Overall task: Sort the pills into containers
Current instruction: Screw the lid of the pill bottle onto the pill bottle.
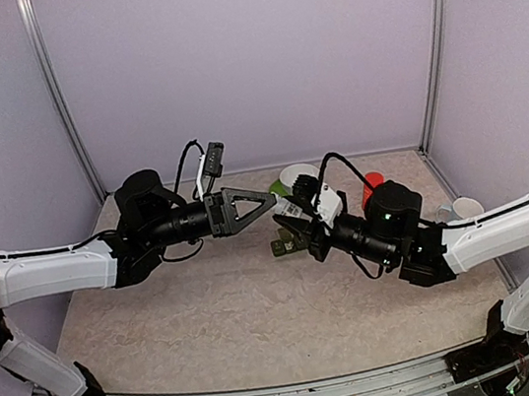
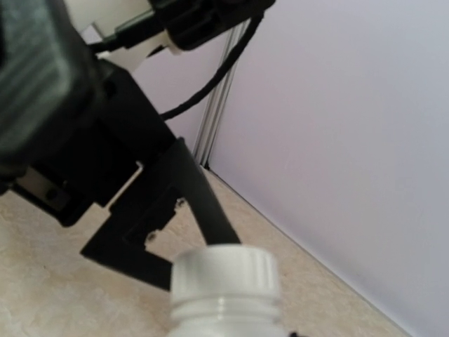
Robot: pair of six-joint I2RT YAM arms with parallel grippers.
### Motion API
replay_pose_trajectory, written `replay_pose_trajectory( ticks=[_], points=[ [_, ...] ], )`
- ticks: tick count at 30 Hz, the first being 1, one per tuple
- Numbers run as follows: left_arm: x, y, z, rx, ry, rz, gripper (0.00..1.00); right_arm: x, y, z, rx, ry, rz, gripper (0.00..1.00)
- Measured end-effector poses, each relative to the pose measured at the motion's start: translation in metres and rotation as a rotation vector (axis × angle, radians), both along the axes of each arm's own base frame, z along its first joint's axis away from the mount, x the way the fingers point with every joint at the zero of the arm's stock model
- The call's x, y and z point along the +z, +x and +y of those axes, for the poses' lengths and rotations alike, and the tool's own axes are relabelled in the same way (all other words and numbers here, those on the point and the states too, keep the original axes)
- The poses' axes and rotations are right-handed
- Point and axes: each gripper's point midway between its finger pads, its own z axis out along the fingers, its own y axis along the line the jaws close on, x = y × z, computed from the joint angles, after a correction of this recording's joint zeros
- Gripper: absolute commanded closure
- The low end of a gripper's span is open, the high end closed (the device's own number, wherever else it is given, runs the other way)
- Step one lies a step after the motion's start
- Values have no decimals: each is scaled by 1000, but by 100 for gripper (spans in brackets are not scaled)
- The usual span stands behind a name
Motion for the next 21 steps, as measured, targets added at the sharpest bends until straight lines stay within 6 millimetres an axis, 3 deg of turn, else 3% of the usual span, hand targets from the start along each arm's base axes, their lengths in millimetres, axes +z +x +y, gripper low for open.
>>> replay_pose_trajectory(
  ticks=[21],
  points=[
    [6,1,-1,1,-23,-9,2,-3,6,21,33,21,25,80]
  ],
)
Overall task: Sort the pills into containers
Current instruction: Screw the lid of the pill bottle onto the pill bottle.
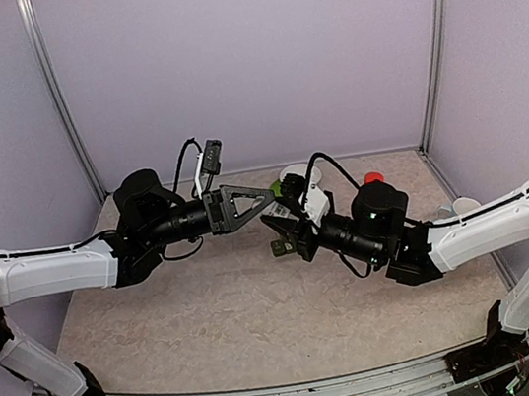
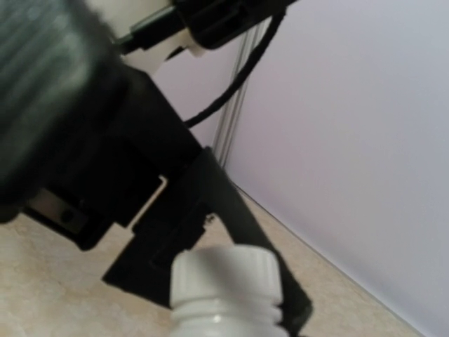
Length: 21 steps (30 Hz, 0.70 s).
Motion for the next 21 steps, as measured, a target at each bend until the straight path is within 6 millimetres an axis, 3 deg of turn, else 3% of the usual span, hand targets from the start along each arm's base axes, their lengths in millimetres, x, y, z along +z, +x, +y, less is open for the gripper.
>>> replay_pose_trajectory(
  ticks=[11,21],
  points=[
    [-6,1,3,18,1,1,4,-9,-6,9,56,-5,26,80],
    [3,7,11,84,-18,-13,5,-3,1,-4,-12,19,32,81]
  ],
)
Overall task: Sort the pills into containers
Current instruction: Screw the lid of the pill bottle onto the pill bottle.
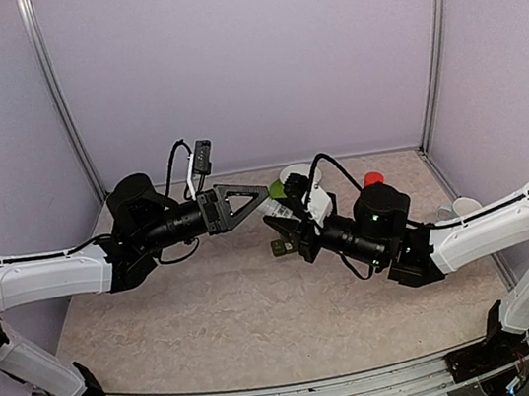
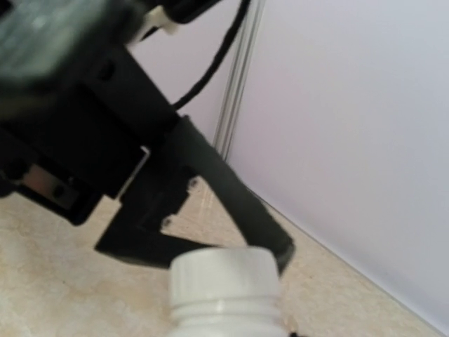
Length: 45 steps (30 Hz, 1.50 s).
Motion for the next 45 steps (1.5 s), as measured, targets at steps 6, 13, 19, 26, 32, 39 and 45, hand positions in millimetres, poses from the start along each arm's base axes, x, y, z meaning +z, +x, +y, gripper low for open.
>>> replay_pose_trajectory(
  ticks=[6,13,19,26,32,39,45],
  points=[
    [1,1,1,11,-2,0,6,1,3,-3,-23,4,1,81],
    [1,1,1,11,-2,0,6,1,3,-3,-22,8,4,81],
    [1,1,1,11,-3,0,6,2,3,-3,-20,13,4,81],
    [1,0,1,6,-4,-1,7,7,3,-3,-20,32,-4,80],
    [-1,2,2,13,-3,0,10,5,6,1,-23,31,5,81],
    [-8,7,5,39,9,12,14,-2,10,8,-22,16,16,81],
    [-13,8,7,48,16,18,17,-6,8,14,4,10,25,81]
  ],
)
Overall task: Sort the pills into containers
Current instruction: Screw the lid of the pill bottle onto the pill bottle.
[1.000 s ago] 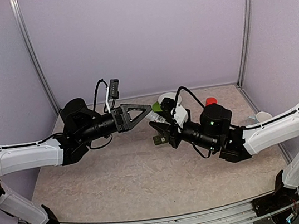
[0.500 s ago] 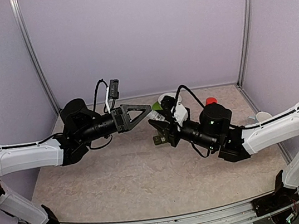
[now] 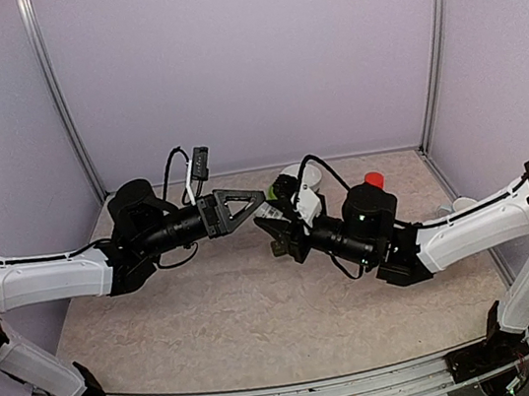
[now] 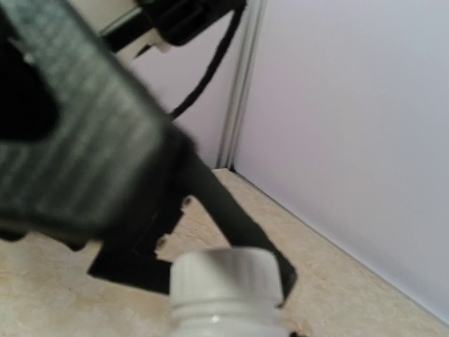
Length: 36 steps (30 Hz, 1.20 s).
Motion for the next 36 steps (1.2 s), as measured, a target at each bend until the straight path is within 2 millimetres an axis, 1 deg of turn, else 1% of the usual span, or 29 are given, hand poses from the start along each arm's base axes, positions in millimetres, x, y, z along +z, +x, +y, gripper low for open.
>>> replay_pose_trajectory(
  ticks=[3,9,12,16,21,27,30,36],
  points=[
    [-2,0,0,0,2,4,21,-3,-4,5,33,-4,3,81],
    [-1,-2,0,-9,1,2,23,-7,-15,13,115,-17,6,81],
    [-1,-3,0,-16,1,1,22,-10,-17,14,129,-29,11,81],
    [2,-4,1,-14,2,-8,17,-9,-18,13,132,-30,10,81],
    [5,-3,6,3,10,-23,13,-7,-20,3,126,-30,7,81],
    [3,6,15,47,41,-12,12,6,-22,-13,94,-16,-22,81],
    [1,6,15,46,50,-2,13,12,-18,-18,59,-9,-37,81],
    [-7,2,6,13,58,20,13,13,-8,-24,-7,-5,-35,81]
  ],
)
